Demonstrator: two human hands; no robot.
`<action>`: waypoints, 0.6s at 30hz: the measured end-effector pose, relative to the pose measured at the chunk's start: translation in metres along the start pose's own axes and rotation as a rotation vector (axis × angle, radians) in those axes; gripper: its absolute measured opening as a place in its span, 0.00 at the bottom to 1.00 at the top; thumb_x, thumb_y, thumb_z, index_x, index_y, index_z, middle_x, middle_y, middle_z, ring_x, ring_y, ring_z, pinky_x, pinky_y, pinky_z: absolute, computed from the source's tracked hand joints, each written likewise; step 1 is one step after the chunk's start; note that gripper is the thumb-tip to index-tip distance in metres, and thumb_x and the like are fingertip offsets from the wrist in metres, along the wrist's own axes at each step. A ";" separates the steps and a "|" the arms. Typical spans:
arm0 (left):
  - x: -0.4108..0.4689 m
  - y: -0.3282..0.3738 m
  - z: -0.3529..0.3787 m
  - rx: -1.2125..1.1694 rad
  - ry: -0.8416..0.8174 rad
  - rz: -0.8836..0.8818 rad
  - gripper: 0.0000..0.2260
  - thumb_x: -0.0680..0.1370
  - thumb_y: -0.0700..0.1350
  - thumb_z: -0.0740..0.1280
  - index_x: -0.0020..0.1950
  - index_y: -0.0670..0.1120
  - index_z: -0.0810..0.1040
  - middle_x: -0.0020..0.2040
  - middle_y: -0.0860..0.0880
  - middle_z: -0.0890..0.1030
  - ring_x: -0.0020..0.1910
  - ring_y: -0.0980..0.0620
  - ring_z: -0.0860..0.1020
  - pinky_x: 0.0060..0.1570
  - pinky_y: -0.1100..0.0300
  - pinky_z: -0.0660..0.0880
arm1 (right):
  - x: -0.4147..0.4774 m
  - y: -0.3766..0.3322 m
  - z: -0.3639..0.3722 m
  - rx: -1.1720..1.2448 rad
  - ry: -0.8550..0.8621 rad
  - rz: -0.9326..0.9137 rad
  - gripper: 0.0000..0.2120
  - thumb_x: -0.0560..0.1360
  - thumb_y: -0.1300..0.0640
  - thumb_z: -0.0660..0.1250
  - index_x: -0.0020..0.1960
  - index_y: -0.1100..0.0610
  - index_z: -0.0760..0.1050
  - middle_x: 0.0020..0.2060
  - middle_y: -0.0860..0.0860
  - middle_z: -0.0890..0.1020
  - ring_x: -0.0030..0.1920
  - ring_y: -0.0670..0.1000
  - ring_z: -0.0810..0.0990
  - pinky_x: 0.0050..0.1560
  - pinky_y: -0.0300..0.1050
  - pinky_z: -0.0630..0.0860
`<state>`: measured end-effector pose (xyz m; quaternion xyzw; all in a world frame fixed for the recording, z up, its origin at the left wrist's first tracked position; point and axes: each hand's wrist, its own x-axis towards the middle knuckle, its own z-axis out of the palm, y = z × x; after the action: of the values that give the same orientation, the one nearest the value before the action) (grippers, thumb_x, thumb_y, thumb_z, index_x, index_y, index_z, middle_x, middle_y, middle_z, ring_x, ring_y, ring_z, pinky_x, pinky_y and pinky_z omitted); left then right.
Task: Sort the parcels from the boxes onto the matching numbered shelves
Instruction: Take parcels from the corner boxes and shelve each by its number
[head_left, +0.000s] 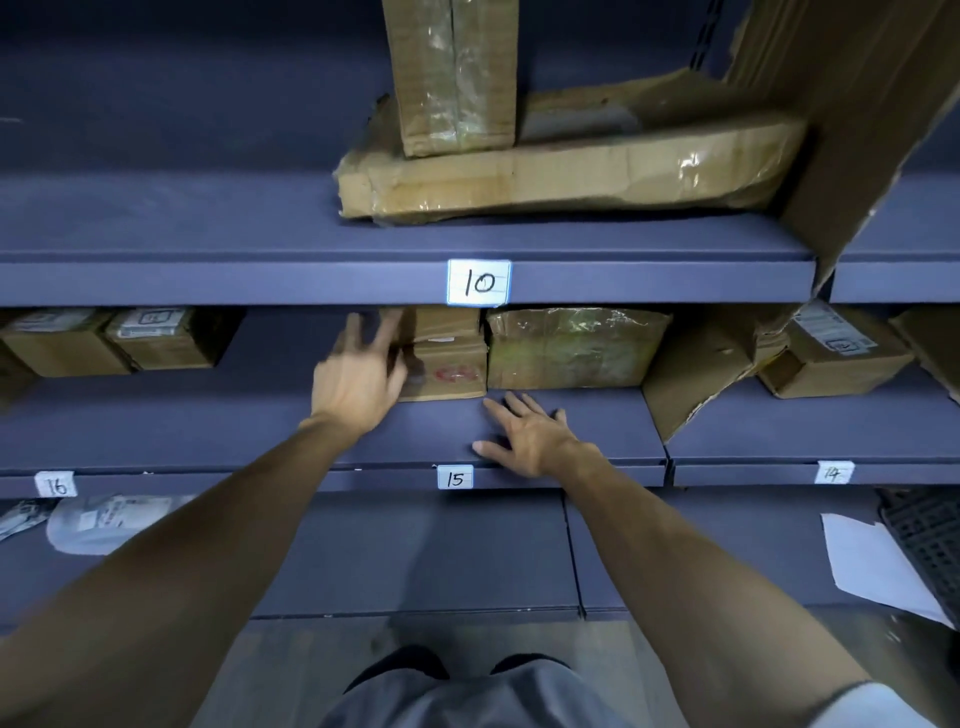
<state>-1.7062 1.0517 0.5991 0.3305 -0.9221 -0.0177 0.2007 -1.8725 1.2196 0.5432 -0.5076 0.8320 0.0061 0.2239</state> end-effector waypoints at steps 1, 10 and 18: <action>-0.003 -0.002 -0.006 0.033 0.006 0.032 0.21 0.78 0.48 0.63 0.71 0.45 0.70 0.57 0.34 0.72 0.46 0.33 0.77 0.34 0.46 0.75 | -0.005 -0.002 -0.004 0.009 0.005 0.005 0.38 0.80 0.33 0.54 0.82 0.48 0.45 0.82 0.51 0.48 0.81 0.53 0.43 0.75 0.68 0.47; -0.012 0.007 -0.043 0.068 -0.267 0.357 0.30 0.74 0.62 0.51 0.67 0.47 0.77 0.55 0.41 0.80 0.53 0.39 0.79 0.53 0.47 0.74 | -0.054 -0.030 -0.049 0.001 0.080 0.054 0.37 0.80 0.33 0.56 0.81 0.49 0.51 0.78 0.54 0.62 0.78 0.57 0.57 0.74 0.64 0.53; -0.011 0.057 -0.082 -0.008 -0.412 0.536 0.37 0.71 0.66 0.44 0.74 0.52 0.69 0.68 0.51 0.75 0.66 0.46 0.74 0.63 0.51 0.68 | -0.130 -0.028 -0.073 0.075 0.224 0.190 0.36 0.79 0.33 0.57 0.81 0.48 0.55 0.77 0.52 0.65 0.77 0.55 0.60 0.73 0.62 0.58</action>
<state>-1.7013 1.1110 0.6802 0.0650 -0.9973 -0.0343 0.0089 -1.8253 1.2981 0.6639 -0.4153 0.8957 -0.0608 0.1468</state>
